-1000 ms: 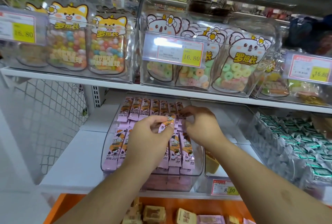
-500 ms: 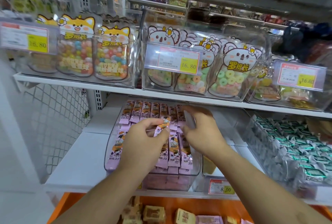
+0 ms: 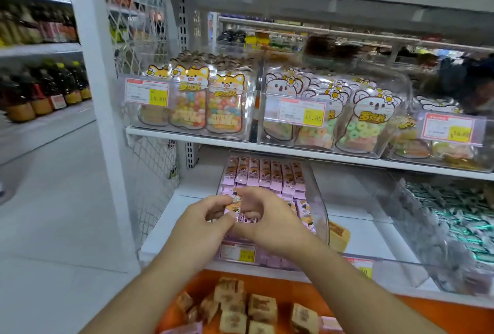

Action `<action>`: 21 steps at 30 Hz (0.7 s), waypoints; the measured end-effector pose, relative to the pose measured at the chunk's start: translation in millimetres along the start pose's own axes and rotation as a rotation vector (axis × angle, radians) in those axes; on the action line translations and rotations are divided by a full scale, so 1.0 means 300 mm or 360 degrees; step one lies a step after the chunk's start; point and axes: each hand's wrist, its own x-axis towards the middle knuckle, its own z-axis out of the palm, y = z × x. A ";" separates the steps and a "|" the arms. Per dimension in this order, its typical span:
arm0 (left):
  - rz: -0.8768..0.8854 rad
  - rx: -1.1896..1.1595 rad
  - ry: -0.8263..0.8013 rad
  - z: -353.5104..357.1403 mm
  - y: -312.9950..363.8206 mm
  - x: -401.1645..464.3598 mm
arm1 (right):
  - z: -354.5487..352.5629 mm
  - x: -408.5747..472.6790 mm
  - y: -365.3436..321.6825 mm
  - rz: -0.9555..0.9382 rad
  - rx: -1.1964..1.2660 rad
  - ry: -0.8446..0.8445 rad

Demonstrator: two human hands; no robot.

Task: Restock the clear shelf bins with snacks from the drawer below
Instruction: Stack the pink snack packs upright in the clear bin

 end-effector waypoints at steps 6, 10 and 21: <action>0.0011 0.0543 -0.0046 -0.048 -0.022 0.019 | 0.057 0.049 -0.015 -0.0152 -0.0698 0.0058; 0.0181 0.0635 0.0044 -0.051 -0.040 0.060 | 0.080 0.081 0.004 -0.0129 -0.0838 0.0074; 0.0066 0.0689 -0.0013 -0.106 -0.095 0.046 | 0.086 0.032 0.037 -0.0235 -0.0719 0.0168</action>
